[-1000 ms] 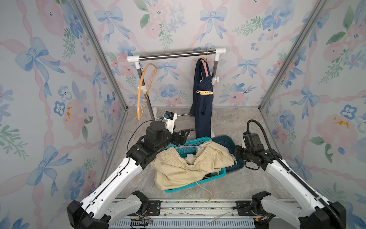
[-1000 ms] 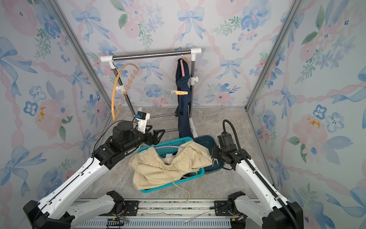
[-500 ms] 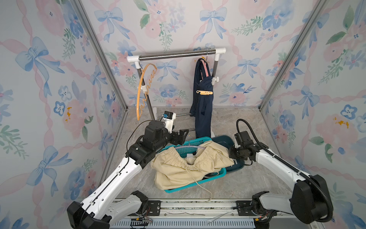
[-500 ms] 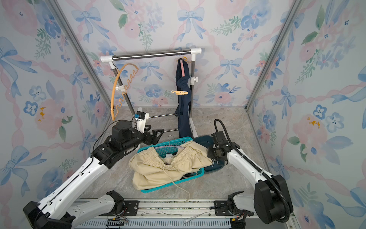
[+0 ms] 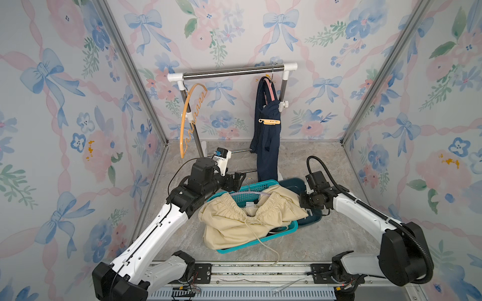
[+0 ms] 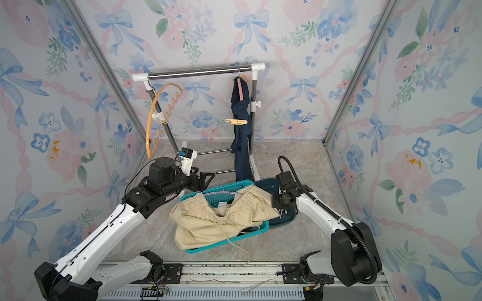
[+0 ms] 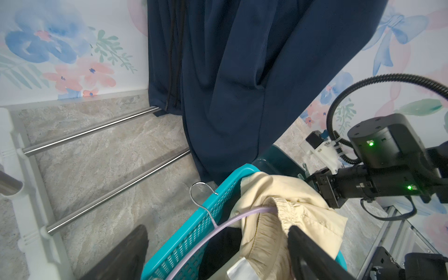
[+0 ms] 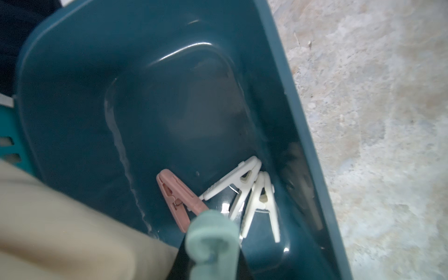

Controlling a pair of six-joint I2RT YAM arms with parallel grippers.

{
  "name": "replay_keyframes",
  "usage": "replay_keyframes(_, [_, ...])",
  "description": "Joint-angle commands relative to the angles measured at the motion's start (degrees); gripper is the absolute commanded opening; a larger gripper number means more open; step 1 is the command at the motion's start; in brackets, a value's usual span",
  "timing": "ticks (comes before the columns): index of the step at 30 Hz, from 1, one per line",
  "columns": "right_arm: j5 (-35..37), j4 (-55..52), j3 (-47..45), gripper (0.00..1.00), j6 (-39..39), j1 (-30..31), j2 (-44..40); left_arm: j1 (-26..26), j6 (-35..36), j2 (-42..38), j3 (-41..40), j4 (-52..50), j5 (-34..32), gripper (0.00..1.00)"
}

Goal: Remove the clothespins securing shorts to the hanger
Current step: Place the clothespin in the storage box.

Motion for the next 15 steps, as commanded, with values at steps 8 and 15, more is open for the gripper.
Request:
replay_keyframes(8, [0.8, -4.6, 2.2, 0.41, -1.5, 0.0, -3.1, -0.1, 9.7, 7.7, -0.7, -9.2, 3.8, 0.73])
replay_keyframes(15, [1.6, -8.7, 3.0, 0.48, -1.9, -0.4, -8.9, -2.7, 19.2, 12.5, -1.5, -10.1, -1.9, 0.61])
